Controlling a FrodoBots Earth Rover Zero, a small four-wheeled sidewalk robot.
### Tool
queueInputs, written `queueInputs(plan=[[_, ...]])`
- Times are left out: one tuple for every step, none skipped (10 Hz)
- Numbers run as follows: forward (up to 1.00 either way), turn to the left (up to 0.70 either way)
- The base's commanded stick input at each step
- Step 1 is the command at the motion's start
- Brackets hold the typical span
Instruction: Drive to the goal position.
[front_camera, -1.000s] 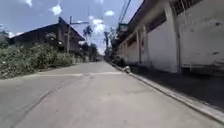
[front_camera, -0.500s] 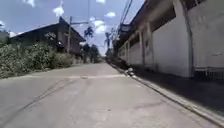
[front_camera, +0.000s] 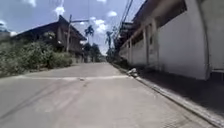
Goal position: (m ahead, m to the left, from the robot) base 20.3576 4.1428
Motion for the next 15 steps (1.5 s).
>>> queueInputs(plan=[[1.00,0.00],[1.00,-0.01],[1.00,-0.02],[1.00,0.00],[1.00,0.00],[1.00,-0.12],[1.00,-0.29],[1.00,-0.38],[1.00,-0.30],[1.00,-0.23],[1.00,-0.08],[1.00,0.00],[1.00,0.00],[1.00,0.00],[1.00,0.00]])
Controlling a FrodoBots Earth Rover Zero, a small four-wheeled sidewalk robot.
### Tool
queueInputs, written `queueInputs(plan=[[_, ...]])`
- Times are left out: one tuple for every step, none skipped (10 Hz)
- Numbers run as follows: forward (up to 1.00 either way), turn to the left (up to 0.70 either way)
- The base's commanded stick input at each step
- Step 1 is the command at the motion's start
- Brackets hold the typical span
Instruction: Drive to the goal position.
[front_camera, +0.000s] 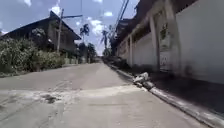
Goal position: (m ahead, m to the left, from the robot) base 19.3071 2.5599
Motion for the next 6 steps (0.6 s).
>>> queueInputs(plan=[[1.00,0.00],[1.00,0.00],[1.00,0.00],[1.00,0.00],[1.00,0.00],[1.00,0.00]])
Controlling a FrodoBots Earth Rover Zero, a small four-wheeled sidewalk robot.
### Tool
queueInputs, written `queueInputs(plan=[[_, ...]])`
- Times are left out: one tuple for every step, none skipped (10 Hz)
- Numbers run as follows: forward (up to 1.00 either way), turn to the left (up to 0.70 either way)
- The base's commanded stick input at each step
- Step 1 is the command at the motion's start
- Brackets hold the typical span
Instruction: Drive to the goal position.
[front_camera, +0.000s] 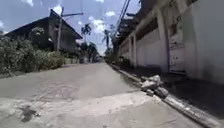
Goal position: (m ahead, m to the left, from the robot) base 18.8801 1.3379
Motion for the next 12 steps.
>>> queueInputs(plan=[[1.00,0.00],[1.00,0.00],[1.00,0.00],[1.00,0.00],[1.00,0.00],[1.00,0.00],[1.00,0.00],[1.00,0.00],[1.00,0.00],[1.00,0.00],[1.00,0.00],[1.00,0.00]])
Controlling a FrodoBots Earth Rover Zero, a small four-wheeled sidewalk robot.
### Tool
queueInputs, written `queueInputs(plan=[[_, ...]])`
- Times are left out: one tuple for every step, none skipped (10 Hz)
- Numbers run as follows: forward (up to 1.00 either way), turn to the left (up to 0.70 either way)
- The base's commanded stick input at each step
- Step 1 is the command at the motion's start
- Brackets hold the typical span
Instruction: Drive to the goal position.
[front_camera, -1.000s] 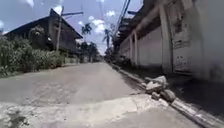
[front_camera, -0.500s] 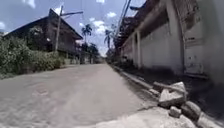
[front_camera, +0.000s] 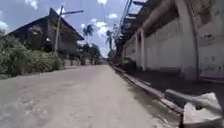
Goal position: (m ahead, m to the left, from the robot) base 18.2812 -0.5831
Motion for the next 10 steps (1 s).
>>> queueInputs(plan=[[1.00,0.00],[1.00,0.00],[1.00,0.00],[1.00,0.00],[1.00,0.00],[1.00,0.00],[1.00,0.18],[1.00,0.37],[1.00,0.22],[1.00,0.06]])
